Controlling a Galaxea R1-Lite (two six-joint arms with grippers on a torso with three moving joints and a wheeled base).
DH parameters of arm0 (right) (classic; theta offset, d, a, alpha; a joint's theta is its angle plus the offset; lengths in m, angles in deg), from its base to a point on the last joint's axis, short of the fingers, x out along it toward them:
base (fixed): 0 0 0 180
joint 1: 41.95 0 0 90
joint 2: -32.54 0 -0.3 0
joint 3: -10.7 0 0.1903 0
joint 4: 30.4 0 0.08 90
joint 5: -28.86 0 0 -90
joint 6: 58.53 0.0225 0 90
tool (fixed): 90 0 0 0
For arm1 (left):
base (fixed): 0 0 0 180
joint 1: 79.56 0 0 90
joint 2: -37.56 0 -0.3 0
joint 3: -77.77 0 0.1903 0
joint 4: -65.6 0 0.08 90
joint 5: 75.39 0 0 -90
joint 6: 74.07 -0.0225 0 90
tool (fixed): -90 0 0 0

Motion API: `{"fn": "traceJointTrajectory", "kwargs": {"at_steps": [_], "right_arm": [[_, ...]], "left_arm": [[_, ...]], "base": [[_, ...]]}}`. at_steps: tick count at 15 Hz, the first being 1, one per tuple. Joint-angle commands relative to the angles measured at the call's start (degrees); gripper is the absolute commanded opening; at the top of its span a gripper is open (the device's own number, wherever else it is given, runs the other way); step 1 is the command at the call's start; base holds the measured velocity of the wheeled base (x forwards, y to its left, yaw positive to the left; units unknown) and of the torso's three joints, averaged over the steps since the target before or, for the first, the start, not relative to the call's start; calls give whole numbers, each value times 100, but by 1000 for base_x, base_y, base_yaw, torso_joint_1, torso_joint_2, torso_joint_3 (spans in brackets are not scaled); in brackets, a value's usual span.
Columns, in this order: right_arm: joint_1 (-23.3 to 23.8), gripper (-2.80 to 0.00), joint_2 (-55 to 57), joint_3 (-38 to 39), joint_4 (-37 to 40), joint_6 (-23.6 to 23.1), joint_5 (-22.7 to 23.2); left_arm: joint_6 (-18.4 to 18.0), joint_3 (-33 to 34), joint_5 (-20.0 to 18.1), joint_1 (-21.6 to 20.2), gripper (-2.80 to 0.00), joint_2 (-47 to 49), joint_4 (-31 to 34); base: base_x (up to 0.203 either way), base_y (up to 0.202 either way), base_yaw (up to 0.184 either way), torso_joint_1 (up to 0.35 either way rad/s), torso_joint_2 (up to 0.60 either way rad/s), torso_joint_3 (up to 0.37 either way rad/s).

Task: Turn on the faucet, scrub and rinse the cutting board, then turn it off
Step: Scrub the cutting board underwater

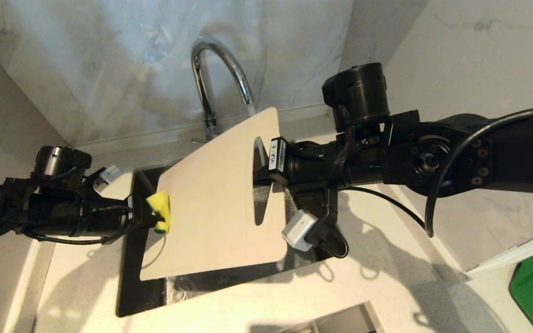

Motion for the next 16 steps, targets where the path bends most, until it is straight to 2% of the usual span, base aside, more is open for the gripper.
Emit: {"fn": "traceJointTrajectory", "kwargs": {"at_steps": [1, 8, 10, 14, 16], "right_arm": [[-2, -280, -78, 91, 4, -79, 13], [9, -280, -270, 200, 6, -77, 13], [16, -280, -296, 240, 4, -77, 13], [16, -280, -313, 320, 4, -77, 13], [16, -280, -290, 441, 4, -85, 13]], "left_arm": [[-24, 67, -86, -235, -280, 54, -5], [-243, 208, -282, -869, -280, 37, -5], [-318, 207, -444, -1016, -280, 51, -5], [-358, 141, -469, -1051, -280, -61, -2], [-232, 19, -456, -1034, -280, -281, 40]], "base": [[0, 0, 0, 0, 0, 0], [0, 0, 0, 0, 0, 0], [0, 0, 0, 0, 0, 0], [0, 0, 0, 0, 0, 0], [0, 0, 0, 0, 0, 0]]}}
